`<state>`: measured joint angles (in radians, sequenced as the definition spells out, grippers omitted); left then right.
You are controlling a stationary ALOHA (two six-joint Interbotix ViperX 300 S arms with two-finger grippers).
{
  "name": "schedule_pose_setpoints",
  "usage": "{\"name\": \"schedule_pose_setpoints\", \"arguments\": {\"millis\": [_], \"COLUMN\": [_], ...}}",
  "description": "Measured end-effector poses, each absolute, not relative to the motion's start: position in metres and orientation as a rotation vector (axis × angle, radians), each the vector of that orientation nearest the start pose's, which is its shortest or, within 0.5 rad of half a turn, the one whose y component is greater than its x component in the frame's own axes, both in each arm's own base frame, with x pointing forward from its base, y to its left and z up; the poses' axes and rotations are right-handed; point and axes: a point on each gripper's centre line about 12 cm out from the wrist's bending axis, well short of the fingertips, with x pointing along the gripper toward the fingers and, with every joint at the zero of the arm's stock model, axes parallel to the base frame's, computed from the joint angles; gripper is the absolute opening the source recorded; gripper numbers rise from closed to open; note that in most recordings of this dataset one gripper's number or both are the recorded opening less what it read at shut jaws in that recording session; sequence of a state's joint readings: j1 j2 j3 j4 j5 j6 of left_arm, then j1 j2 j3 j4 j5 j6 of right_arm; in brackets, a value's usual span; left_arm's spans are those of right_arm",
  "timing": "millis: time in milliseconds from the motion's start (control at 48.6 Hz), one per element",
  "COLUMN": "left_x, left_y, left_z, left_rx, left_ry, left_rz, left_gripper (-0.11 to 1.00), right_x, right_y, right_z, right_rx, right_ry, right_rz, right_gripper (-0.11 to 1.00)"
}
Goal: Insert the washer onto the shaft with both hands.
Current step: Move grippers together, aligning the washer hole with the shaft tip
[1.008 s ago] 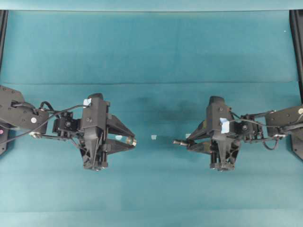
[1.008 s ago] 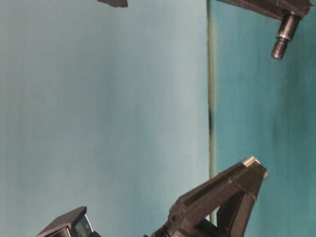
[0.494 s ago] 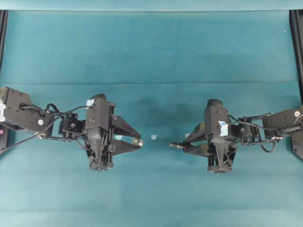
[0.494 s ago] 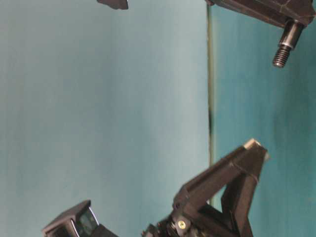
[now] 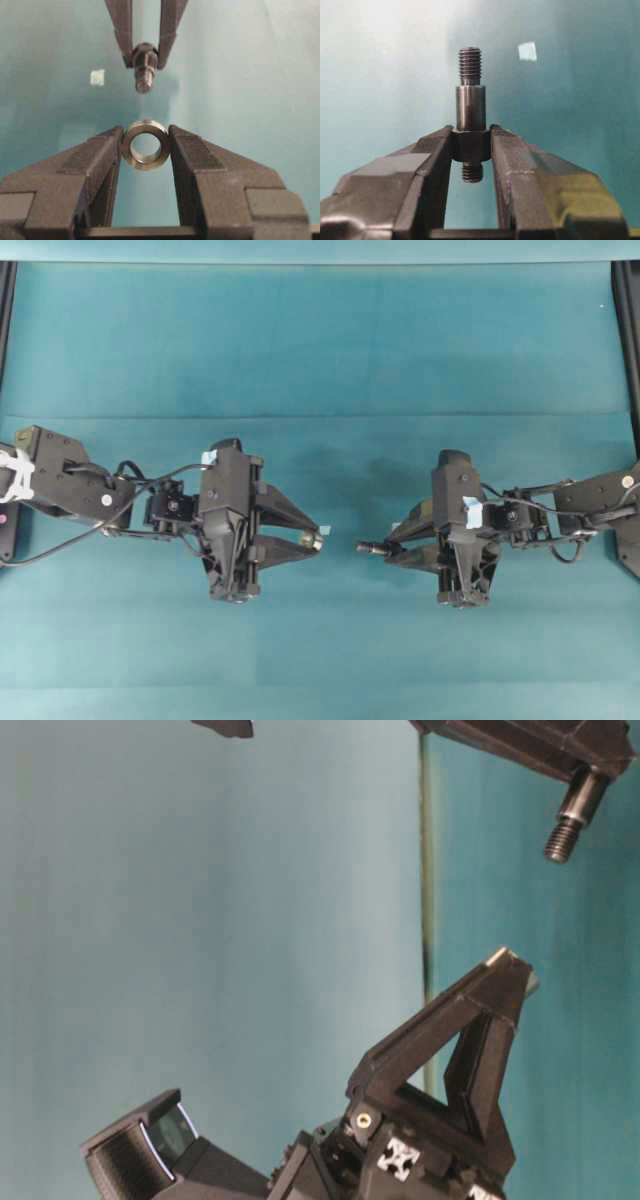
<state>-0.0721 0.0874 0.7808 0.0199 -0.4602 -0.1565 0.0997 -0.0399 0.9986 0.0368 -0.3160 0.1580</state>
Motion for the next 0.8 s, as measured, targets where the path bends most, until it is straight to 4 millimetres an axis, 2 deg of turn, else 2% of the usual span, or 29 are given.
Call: {"name": "schedule_pose_setpoints", "arguments": {"millis": [802], "left_x": [0.401], "left_y": [-0.03], "left_z": [0.144], "left_rx": [-0.127], "left_ry": [0.385], "left_rz": [-0.054], "left_gripper": [0.37], "right_x": [0.32], "right_y": [0.031], "right_z": [0.111], "right_rx": [0.151], "right_ry": [0.616], "right_rz": [0.026], "right_gripper": [0.0]}}
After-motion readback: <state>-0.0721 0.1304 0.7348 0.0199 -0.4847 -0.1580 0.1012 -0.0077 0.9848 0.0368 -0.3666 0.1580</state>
